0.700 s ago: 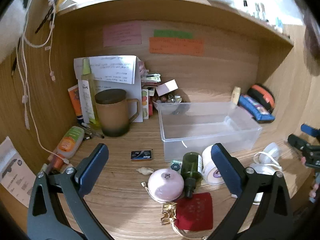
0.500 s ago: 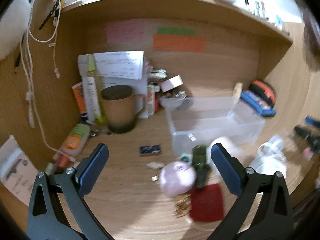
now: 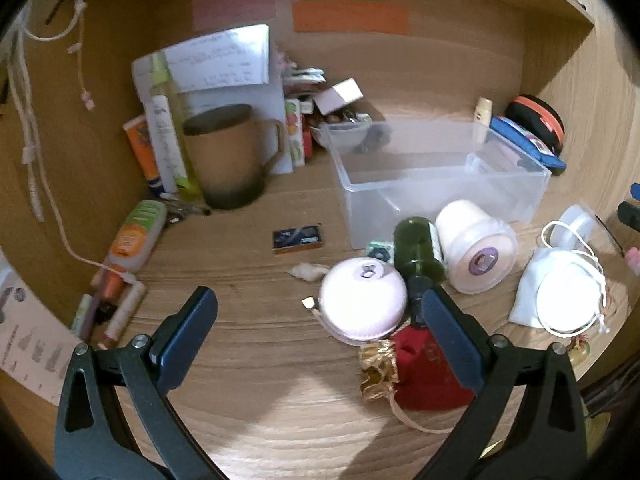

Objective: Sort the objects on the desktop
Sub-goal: 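Reach the right gripper toward the white lidded cup and grasp it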

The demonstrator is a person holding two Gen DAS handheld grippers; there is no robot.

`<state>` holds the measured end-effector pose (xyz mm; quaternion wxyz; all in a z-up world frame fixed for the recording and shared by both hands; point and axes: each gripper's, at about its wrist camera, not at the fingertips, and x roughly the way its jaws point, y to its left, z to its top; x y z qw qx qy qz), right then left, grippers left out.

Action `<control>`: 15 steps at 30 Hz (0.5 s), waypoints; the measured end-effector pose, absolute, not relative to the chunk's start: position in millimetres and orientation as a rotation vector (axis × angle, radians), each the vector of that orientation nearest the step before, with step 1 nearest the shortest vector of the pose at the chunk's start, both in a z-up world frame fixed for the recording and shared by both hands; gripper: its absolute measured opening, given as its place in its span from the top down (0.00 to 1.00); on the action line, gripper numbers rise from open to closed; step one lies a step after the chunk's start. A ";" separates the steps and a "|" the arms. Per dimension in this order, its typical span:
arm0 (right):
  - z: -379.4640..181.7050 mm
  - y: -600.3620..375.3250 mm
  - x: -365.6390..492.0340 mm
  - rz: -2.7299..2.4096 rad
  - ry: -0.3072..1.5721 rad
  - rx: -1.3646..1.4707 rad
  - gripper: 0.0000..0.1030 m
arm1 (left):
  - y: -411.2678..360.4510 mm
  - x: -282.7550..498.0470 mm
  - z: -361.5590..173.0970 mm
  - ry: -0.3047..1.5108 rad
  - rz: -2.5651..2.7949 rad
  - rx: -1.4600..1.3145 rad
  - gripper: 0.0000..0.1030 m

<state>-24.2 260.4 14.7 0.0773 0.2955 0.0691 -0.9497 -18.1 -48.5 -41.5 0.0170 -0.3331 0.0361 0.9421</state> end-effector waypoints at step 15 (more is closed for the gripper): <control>-22.6 272.8 -71.9 -2.626 0.069 1.130 0.12 | -39.1 -39.7 -59.4 0.085 2.808 -1.133 0.00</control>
